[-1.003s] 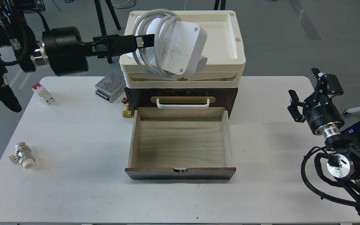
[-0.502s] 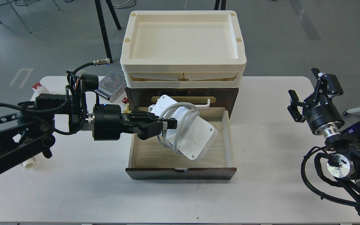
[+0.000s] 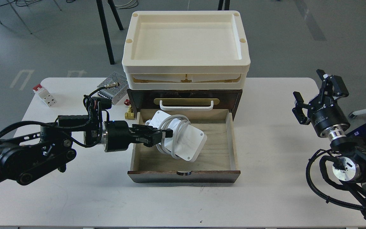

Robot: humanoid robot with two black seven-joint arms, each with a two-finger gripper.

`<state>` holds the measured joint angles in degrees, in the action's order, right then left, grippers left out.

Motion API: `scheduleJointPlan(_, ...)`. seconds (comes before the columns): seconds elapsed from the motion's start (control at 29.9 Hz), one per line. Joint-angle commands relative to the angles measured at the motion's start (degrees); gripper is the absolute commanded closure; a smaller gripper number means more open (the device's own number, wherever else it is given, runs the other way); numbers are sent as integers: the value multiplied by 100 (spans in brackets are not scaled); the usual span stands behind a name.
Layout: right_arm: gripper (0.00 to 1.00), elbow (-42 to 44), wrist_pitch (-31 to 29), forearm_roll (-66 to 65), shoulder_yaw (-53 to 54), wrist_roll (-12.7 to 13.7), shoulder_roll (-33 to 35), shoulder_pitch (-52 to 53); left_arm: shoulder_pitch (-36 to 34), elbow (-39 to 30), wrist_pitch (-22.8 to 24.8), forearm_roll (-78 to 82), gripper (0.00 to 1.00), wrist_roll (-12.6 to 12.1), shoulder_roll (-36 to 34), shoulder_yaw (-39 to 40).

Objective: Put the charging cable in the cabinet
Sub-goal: 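Lower the charger into the open wooden drawer with the left gripper, then open the left gripper and withdraw it from the drawer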

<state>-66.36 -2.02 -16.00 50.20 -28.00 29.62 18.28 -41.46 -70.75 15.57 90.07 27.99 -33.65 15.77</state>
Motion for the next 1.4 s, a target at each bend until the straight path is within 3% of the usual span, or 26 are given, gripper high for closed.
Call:
scheduleJointPlan(0.0, 1, 0, 0, 0, -1, 0, 0, 0, -2, 254, -150, 1, 96, 1, 209, -197)
scheduleJointPlan(0.4, 1, 0, 8, 0, -1, 0, 0, 0, -2, 1361, -239, 28, 93, 1, 948, -408)
scheduleJointPlan(0.67, 1, 0, 0, 0, 8, 0, 0, 0, -11, 1854, -221, 19, 72, 1, 1177, -549)
scheduleJointPlan(0.7, 1, 0, 0, 0, 8, 0, 0, 0, -11, 1855, -221, -16, 66, 1, 1177, -558)
scheduleJointPlan(0.8, 1, 0, 0, 0, -1, 0, 0, 0, -2, 1855, -221, -25, 36, 1, 1177, -558)
scheduleJointPlan(0.97, 1, 0, 8, 0, 8, 0, 0, 0, -20, 1732, -177, -16, 14, 1, 1159, -549)
scheduleJointPlan(1.37, 1, 9, 8, 0, 8, 0, 0, 0, -90, 1345, -221, -60, 11, 1, 1063, -269)
